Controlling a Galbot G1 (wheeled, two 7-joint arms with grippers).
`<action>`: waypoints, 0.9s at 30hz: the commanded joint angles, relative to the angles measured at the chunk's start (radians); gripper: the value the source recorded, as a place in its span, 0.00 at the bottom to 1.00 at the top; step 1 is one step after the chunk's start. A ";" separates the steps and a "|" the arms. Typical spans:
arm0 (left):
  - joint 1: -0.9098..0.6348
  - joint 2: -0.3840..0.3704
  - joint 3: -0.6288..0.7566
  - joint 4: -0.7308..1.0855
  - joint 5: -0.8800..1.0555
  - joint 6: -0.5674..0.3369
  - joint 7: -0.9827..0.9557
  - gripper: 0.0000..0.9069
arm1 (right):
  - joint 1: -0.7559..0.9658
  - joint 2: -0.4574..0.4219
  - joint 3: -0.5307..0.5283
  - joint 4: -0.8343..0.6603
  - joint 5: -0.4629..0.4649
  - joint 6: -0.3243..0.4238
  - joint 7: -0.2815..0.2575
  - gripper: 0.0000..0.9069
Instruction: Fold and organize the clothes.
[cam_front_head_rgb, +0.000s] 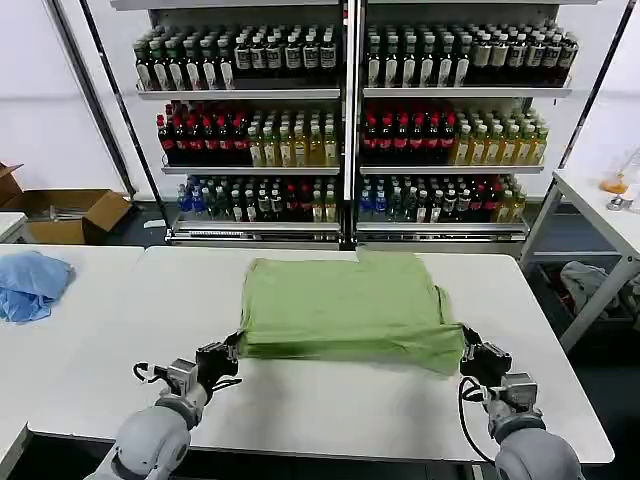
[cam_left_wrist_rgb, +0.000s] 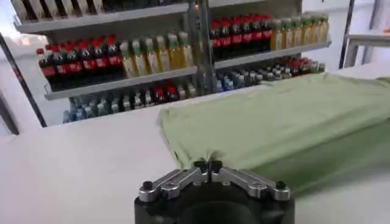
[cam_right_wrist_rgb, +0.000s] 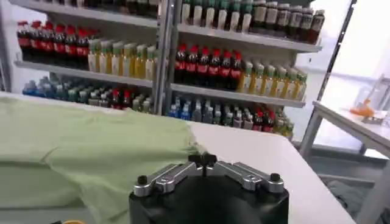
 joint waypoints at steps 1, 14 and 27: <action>-0.114 -0.028 0.051 0.147 0.052 -0.004 -0.001 0.03 | 0.100 -0.007 -0.058 -0.094 -0.011 -0.025 0.000 0.00; -0.104 -0.035 0.039 0.142 0.055 -0.005 -0.011 1.00 | 0.084 0.024 -0.089 -0.081 -0.070 -0.085 -0.028 1.00; 0.004 -0.046 -0.034 0.076 0.014 -0.014 -0.056 1.00 | -0.153 0.074 0.022 0.085 -0.077 -0.011 0.008 1.00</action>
